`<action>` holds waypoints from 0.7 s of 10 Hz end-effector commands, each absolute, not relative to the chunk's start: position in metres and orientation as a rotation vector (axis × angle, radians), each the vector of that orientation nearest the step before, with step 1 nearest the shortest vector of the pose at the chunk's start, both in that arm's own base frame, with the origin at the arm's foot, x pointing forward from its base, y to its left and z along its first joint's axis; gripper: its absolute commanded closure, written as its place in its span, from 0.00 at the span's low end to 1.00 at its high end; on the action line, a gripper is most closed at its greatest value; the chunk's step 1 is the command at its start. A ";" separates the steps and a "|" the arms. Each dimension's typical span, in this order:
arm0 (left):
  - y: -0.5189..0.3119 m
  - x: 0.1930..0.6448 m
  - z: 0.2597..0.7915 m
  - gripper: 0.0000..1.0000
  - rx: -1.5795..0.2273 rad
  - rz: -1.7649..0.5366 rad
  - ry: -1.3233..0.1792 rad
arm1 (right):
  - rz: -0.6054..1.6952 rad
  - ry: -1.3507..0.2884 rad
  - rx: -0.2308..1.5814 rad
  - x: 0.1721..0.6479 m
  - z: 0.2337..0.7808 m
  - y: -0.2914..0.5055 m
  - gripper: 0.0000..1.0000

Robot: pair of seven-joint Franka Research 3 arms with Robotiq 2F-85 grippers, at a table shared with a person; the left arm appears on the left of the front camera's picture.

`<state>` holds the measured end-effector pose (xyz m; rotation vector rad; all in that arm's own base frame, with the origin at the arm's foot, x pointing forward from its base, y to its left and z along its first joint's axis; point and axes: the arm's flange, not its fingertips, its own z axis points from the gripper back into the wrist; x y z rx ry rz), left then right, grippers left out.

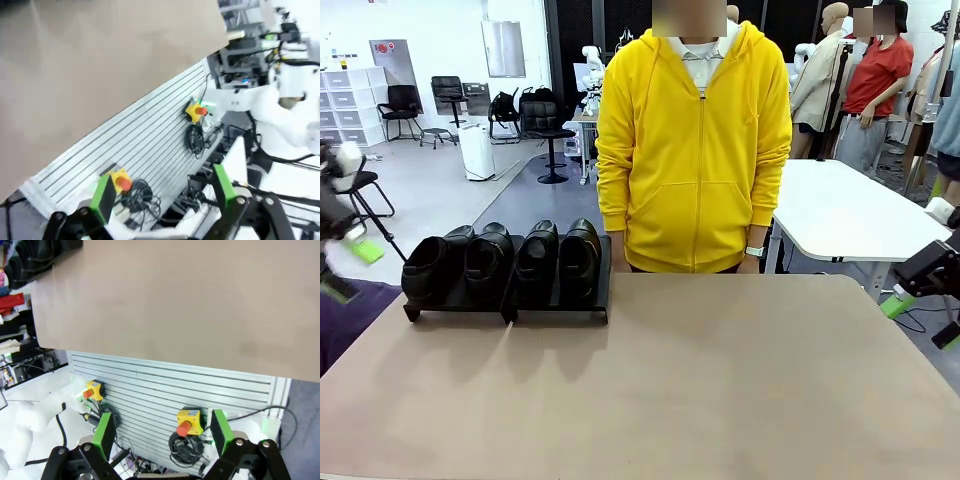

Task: Organize the shoes by placing them on the stand.
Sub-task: Place the Shoe from the middle of the table onto the Shoes Stand.

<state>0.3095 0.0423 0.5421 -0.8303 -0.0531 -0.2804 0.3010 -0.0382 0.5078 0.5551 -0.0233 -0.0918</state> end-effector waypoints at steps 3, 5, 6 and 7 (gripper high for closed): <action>0.042 0.309 0.542 0.00 -0.830 -0.280 -0.053 | -0.068 -0.029 0.586 0.303 0.512 -0.040 0.00; 0.042 0.309 0.542 0.00 -0.830 -0.280 -0.053 | -0.068 -0.029 0.586 0.303 0.512 -0.040 0.00; 0.042 0.309 0.542 0.00 -0.830 -0.280 -0.053 | -0.068 -0.029 0.586 0.303 0.512 -0.040 0.00; 0.042 0.309 0.542 0.00 -0.830 -0.280 -0.053 | -0.068 -0.029 0.586 0.303 0.512 -0.040 0.00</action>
